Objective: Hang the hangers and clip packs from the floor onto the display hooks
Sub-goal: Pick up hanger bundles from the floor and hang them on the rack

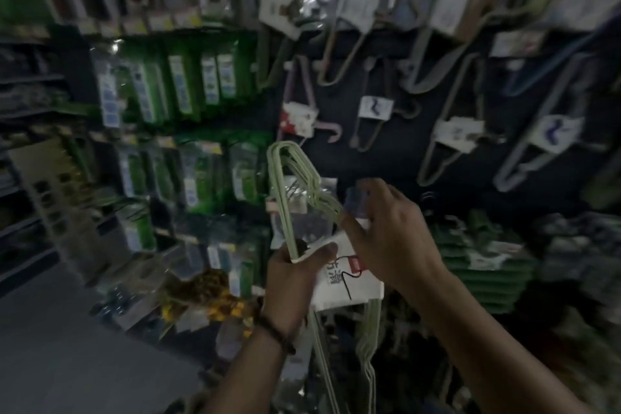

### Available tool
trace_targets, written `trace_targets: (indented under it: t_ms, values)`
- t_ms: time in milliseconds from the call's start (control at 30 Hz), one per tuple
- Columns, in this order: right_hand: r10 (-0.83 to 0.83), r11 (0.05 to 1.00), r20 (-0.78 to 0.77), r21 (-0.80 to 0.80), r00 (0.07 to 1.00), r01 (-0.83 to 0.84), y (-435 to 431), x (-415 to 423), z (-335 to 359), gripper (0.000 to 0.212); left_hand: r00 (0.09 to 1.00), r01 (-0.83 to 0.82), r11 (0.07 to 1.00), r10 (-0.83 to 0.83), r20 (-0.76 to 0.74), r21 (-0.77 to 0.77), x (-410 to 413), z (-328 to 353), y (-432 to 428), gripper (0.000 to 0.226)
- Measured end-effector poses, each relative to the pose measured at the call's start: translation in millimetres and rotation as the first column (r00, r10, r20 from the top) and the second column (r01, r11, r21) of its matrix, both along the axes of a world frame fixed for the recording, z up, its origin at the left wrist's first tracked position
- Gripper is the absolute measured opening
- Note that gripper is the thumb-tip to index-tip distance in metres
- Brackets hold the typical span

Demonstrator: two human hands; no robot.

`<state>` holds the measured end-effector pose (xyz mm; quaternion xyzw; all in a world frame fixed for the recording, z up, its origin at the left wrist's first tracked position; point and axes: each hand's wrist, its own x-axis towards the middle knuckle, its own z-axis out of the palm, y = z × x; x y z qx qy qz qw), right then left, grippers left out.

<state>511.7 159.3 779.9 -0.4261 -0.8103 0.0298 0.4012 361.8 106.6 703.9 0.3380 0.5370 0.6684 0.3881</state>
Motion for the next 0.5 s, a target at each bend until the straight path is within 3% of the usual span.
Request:
trace_targets:
  t_ms: [133, 300, 367, 433, 500]
  values:
    - [-0.077, 0.997, 0.139, 0.02, 0.987, 0.075, 16, 78, 23, 0.031, 0.975, 0.185, 0.979, -0.172, -0.142, 0.088, 90, 29, 21, 0.013]
    - [-0.192, 0.981, 0.112, 0.033, 0.975, 0.19, 22, 209, 40, 0.013, 0.915, 0.362, 0.916, -0.313, -0.256, 0.172, 212, 60, 42, 0.014]
    - [-0.245, 0.969, 0.154, 0.016, 0.957, 0.246, 25, 266, 42, 0.021, 0.891, 0.423, 0.888, -0.373, -0.258, 0.178, 262, 69, 49, 0.043]
    - [-0.308, 0.951, 0.195, 0.041, 0.931, 0.306, 27, 322, 45, 0.017, 0.866, 0.453, 0.875, -0.385, -0.319, 0.174, 312, 78, 56, 0.072]
    - [-0.382, 0.924, 0.168, 0.061, 0.909, 0.378, 26, 376, 52, 0.009, 0.847, 0.472, 0.867, -0.394, -0.356, 0.162, 362, 88, 58, 0.065]
